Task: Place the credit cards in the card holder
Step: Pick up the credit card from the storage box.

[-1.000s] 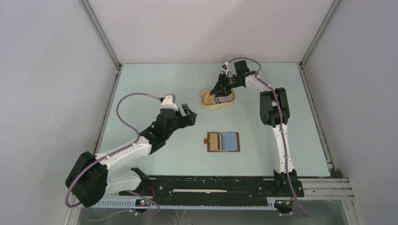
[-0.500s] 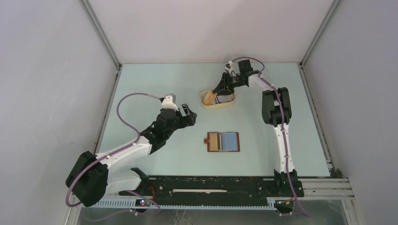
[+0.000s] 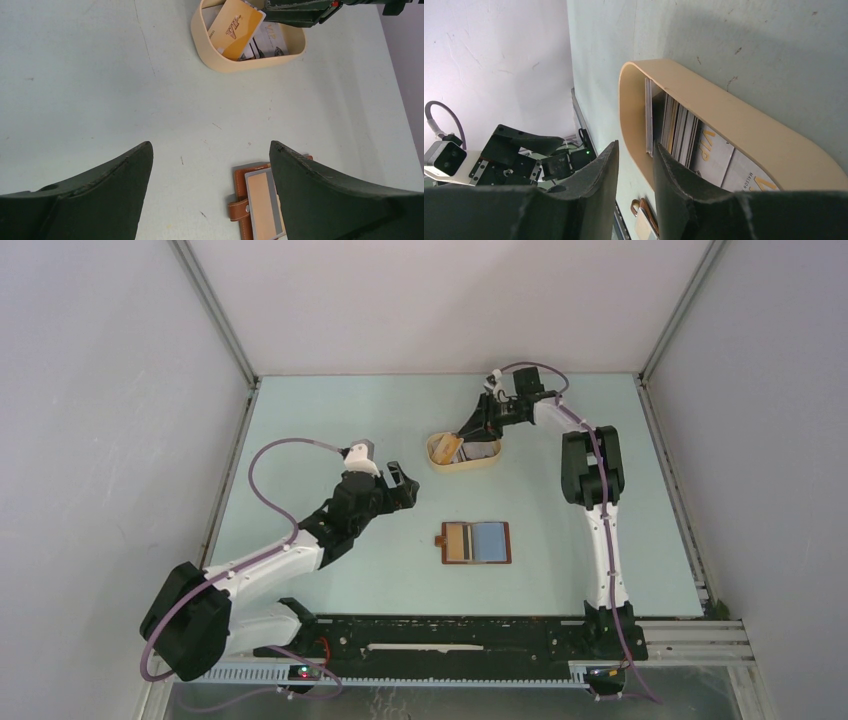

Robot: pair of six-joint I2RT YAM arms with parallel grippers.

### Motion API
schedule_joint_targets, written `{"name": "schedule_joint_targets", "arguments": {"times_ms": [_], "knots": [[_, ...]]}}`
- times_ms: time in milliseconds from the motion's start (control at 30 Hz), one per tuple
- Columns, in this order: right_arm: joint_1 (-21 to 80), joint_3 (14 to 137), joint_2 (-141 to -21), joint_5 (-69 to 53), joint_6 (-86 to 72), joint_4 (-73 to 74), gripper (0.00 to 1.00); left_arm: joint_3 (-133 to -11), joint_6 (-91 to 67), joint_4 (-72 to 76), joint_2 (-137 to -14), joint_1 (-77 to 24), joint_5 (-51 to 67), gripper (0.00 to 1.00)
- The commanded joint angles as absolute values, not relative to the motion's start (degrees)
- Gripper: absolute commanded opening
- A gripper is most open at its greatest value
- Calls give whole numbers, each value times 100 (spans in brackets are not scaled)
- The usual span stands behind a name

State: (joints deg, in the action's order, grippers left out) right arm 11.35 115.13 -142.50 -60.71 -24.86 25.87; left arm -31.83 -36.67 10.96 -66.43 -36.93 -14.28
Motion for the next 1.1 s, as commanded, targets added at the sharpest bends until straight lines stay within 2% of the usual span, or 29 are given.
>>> {"name": "schedule_joint_targets", "arguments": {"times_ms": [0, 367, 733, 1067], "knots": [[1300, 11535, -14180, -6229, -2608, 2461, 40, -3516, -3722, 1136, -6640, -3656, -1381, 91], [1559, 11594, -14272, -6241, -2703, 2374, 41, -3550, -3727, 1106, -6691, -3647, -1377, 91], [1804, 11869, -14468, -5807, -2438, 2697, 49, -3594, -3727, 1047, -6732, -3645, -1363, 91], [1683, 11932, -14363, -5814, -2391, 2790, 46, -3586, -3744, 1011, -6718, -3647, -1373, 91]]}}
